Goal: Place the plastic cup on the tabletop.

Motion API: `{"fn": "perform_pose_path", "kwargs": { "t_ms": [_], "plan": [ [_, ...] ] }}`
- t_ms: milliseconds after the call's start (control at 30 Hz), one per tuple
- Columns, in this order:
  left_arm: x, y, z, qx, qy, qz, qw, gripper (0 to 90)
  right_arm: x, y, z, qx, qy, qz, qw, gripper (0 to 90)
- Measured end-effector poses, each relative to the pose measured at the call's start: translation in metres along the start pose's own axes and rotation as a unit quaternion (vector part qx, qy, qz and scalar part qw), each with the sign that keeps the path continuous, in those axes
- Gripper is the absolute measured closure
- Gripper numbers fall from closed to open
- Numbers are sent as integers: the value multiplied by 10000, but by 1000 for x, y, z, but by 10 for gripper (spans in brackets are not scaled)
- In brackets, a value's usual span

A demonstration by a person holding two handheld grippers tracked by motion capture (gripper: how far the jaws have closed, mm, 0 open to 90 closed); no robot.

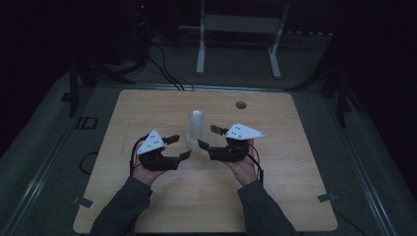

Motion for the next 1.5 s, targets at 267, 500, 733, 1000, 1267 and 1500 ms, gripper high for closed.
{"fn": "perform_pose_path", "kwargs": {
  "t_ms": [267, 500, 733, 1000, 1267, 1500],
  "plan": [
    [-1, 1, -1, 13, -2, -21, 10000, 283, 2, 0, 1, -8, 23, 49, 10000, 290],
    [-1, 0, -1, 6, -5, -10, 10000, 283, 4, 1, 1, -1, 15, 83, 10000, 291],
    [0, 0, -1, 20, 1, 14, 10000, 284, 7, 4, 5, 2, -15, 136, 9999, 290],
    [0, 0, -1, 19, 4, 4, 10000, 284, 14, 4, 14, -98, 11, 243, 9997, 291],
    [0, 0, -1, 16, 6, 0, 10000, 284, 16, 5, 17, -101, -10, 249, 9996, 291],
    [0, 0, -1, 31, -1, -17, 10000, 286, 19, 6, 20, -81, -29, 302, 9995, 290]
  ]
}}
Point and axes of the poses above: each handheld gripper's, and its own axes: y roughly backward along the jaws, z roughly out of its underside, x roughly to its right, the point moved 9 cm from there along -y, roughly forward along the jaws, and after that the axes turned 2 degrees about -y, right-handed, at the moved point
